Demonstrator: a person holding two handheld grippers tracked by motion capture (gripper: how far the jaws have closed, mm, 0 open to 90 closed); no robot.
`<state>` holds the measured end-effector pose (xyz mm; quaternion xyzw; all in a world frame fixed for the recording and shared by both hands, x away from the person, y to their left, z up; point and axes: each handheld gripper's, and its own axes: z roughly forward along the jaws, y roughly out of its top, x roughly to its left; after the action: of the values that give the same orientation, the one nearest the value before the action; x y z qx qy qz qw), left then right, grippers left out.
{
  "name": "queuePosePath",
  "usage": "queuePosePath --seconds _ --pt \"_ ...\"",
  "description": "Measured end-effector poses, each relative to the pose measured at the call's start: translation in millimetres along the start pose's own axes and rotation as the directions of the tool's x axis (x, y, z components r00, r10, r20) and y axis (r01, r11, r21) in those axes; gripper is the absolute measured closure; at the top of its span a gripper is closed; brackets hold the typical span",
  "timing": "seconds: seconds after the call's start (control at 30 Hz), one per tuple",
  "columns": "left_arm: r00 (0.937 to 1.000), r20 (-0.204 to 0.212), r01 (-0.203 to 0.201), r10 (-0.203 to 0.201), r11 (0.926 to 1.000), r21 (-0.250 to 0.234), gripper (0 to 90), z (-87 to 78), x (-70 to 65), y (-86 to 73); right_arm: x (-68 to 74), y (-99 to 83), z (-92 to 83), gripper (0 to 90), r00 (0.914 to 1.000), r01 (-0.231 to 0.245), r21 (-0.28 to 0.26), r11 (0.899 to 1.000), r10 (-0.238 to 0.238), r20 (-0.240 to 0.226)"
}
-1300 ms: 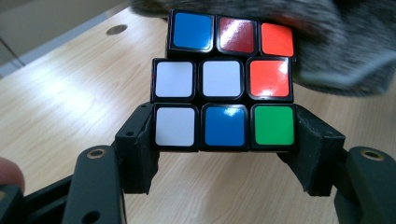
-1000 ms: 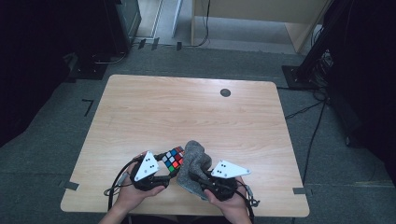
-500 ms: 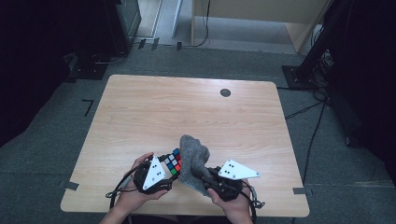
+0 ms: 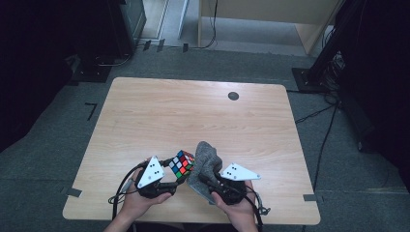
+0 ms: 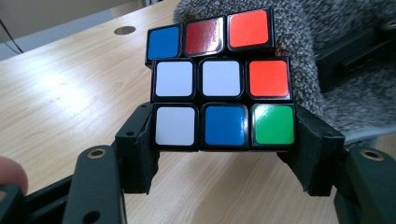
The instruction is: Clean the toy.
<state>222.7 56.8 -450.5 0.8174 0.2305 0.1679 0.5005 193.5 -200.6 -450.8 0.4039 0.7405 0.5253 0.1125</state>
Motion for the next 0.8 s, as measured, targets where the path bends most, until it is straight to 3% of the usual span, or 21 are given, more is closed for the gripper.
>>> queuePosePath --seconds 0.07,0.2,0.33,0.43,0.53,0.57,0.6,0.63,0.7,0.77,0.8 --pt "0.9993 0.035 0.008 -0.007 0.9999 -0.012 35.0 -1.7 0.6 0.7 -2.1 -2.5 2.0 76.6 0.9994 -0.013 0.008 1.0 0.012 0.034" --pt "0.9999 0.015 0.0 0.0 0.9999 -0.01 35.0 -1.5 0.4 1.8 -5.1 -4.3 2.1 76.8 0.9987 -0.048 -0.002 0.999 0.048 0.016" --pt "0.9999 -0.005 -0.013 0.013 0.9999 -0.005 34.9 -1.4 0.9 0.3 -1.8 -3.1 1.0 77.0 0.9992 -0.026 -0.01 1.0 0.026 -0.029" --pt "0.9986 -0.026 -0.045 0.046 0.999 0.006 34.9 -0.9 -1.7 0.1 1.1 -3.1 2.3 77.2 0.9998 -0.003 0.001 1.0 0.003 -0.022" --pt "0.9958 -0.053 -0.074 0.074 0.9972 0.013 35.0 -0.4 -4.3 0.3 1.9 -3.7 1.6 77.4 0.9993 -0.005 -0.007 1.0 0.005 -0.037" --pt "0.9903 -0.093 -0.1 0.103 0.9943 0.037 34.9 1.5 -6.5 0.3 4.4 -3.1 0.3 77.4 0.9987 0.002 -0.02 1.0 -0.003 -0.051" --pt "0.9903 -0.093 -0.1 0.103 0.9943 0.037 35.0 1.5 -6.5 0.3 4.4 -3.1 0.3 77.4 0.9987 0.002 -0.02 1.0 -0.003 -0.051" --pt "0.9888 -0.103 -0.103 0.108 0.9934 0.05 35.0 2.7 -7.2 -0.5 12.5 -0.1 -2.2 77.4 0.9969 0.035 -0.042 0.999 -0.038 -0.068" --pt "0.9906 -0.096 -0.094 0.098 0.9946 0.043 35.0 2.5 -8.3 -0.1 20.3 2.1 -2.3 77.4 0.9964 0.072 -0.042 0.997 -0.073 -0.043" --pt "0.9898 -0.103 -0.095 0.098 0.9946 0.041 35.0 3.0 -10.2 0.6 22.1 2.1 -1.7 77.6 0.9965 0.075 -0.044 0.996 -0.076 -0.034" --pt "0.9883 -0.109 -0.102 0.107 0.9937 0.047 35.0 3.9 -12.5 1.2 21.4 0.2 -1.1 78.1 0.9981 0.051 -0.056 0.997 -0.053 -0.033"
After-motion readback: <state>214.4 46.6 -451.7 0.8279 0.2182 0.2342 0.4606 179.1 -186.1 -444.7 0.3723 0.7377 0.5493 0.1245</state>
